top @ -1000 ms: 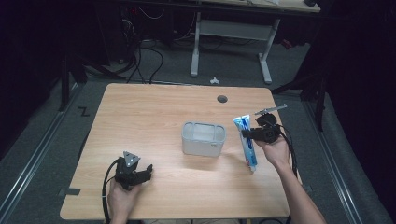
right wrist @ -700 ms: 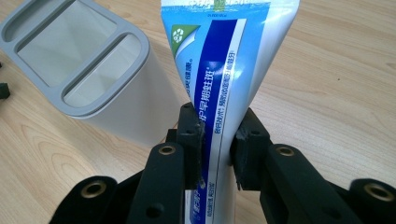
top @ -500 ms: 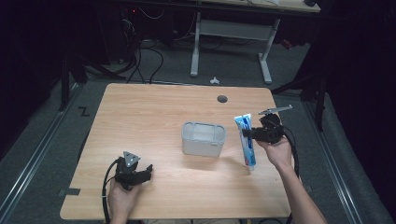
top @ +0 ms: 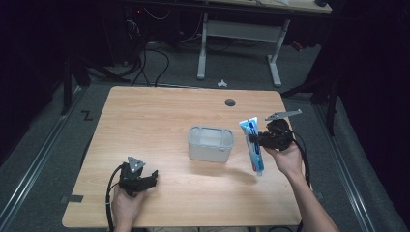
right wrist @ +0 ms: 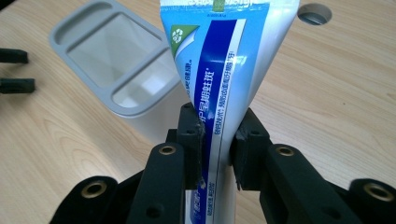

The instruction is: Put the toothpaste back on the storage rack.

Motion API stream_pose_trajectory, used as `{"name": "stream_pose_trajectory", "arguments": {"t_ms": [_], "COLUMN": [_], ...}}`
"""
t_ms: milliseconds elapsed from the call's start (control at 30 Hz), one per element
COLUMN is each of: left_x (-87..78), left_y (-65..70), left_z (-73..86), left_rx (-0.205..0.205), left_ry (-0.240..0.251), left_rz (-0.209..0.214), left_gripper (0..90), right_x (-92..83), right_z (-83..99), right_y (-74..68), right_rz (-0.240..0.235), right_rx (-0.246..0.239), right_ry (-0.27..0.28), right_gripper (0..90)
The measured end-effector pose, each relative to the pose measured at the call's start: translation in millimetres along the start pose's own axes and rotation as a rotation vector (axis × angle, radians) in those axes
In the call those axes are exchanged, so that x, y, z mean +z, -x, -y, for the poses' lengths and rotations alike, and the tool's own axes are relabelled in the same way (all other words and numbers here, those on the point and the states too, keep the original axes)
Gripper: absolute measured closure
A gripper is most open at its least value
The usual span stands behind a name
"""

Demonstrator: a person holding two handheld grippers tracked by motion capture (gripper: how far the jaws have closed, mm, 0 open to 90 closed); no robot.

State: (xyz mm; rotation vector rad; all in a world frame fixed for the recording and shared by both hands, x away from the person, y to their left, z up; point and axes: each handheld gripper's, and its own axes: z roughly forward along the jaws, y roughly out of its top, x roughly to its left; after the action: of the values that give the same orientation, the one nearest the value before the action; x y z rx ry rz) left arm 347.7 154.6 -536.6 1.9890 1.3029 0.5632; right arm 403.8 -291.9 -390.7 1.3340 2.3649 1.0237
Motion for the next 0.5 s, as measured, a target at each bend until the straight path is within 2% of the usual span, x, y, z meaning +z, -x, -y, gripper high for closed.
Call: {"name": "stream_pose_trajectory", "arguments": {"t_ms": [200, 500], "left_x": [-0.1, -0.2], "left_y": [0.3, 0.1], "left_z": [0.2, 0.2], "left_rx": [0.001, 0.001], "left_ry": [0.001, 0.000], "left_rz": [0.000, 0.002], "left_gripper": [24.9, 24.9], "right_x": [-10.2, -18.3], "right_z": [-3.5, -11.0], "right_y": [-5.3, -18.0], "right_rz": [-0.045, -0.085], "right_rx": [0.000, -0.030], "right_ry": [0.044, 0.082], "right_gripper": [75.5, 75.5]}}
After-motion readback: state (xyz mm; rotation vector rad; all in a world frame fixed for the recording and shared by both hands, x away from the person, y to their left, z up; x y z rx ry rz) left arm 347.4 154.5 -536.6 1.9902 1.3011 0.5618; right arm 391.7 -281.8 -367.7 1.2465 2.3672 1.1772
